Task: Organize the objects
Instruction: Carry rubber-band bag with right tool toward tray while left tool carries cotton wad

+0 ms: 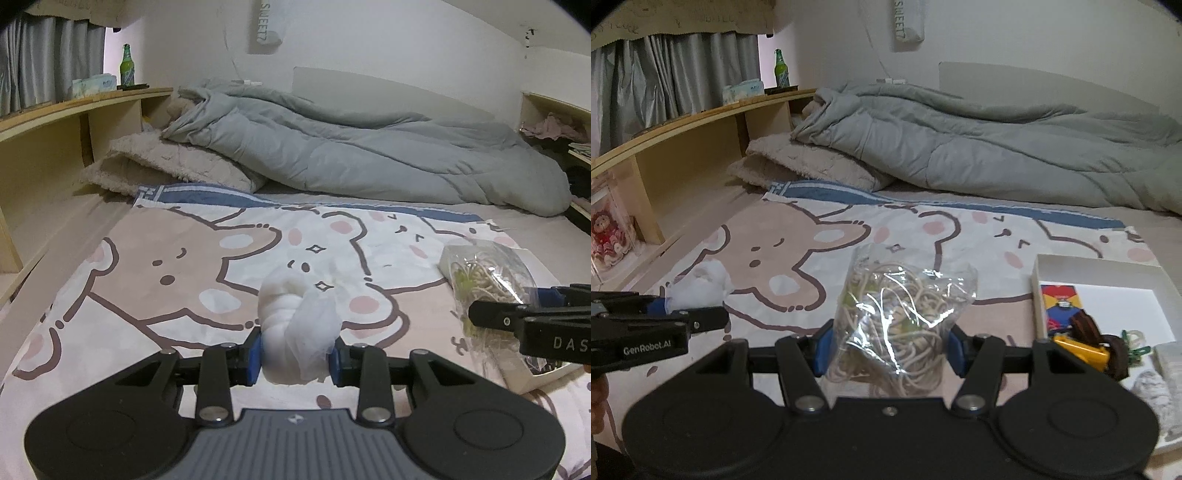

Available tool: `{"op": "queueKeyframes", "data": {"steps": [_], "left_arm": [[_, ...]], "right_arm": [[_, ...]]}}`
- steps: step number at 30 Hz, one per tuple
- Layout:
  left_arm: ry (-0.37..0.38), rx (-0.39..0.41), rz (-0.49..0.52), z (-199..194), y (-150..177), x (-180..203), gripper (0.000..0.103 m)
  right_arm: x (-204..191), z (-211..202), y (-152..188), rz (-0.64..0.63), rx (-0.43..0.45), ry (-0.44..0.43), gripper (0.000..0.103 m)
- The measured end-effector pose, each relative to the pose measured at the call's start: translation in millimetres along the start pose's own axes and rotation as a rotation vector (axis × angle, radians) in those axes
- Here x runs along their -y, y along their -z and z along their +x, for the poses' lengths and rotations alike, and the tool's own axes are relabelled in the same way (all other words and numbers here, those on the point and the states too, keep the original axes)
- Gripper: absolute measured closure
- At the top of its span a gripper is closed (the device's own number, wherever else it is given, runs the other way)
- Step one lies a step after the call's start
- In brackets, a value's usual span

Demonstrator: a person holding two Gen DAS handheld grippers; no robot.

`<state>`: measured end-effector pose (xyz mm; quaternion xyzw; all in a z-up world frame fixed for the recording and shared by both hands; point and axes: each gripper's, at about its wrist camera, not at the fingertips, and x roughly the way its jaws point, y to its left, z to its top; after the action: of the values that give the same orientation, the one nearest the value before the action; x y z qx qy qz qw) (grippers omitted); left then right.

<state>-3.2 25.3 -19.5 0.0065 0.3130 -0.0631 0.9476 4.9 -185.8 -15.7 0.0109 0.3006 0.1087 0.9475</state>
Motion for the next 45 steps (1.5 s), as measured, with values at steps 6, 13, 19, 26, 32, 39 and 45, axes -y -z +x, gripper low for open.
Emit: {"op": "queueKeyframes", "data": {"steps": [6,13,19,26,32,39,45], "left_arm": [[0.013,0.009,0.000,-13,-2,13,0.067],[0.028,0.019,0.008,-15,-5,31,0.067],[0.056,0.044,0.007,-10,-11,53,0.067],[0.096,0.039,0.040,2,-18,86,0.067],[0.130,0.030,0.049,14,-24,112,0.067],[0.165,0.029,0.067,24,-32,145,0.067],[0.219,0.043,0.073,40,-42,178,0.067]], "right_arm": [[8,-19,3,0.002,0.019,0.010,0.043],[22,-34,5,0.005,0.038,0.021,0.043],[41,-42,5,0.014,0.049,0.031,0.043],[72,-48,5,0.016,0.049,0.077,0.043],[98,-52,5,0.031,0.048,0.106,0.043],[130,-58,5,0.055,0.053,0.131,0.043],[166,-63,2,0.074,0.072,0.167,0.043]]}}
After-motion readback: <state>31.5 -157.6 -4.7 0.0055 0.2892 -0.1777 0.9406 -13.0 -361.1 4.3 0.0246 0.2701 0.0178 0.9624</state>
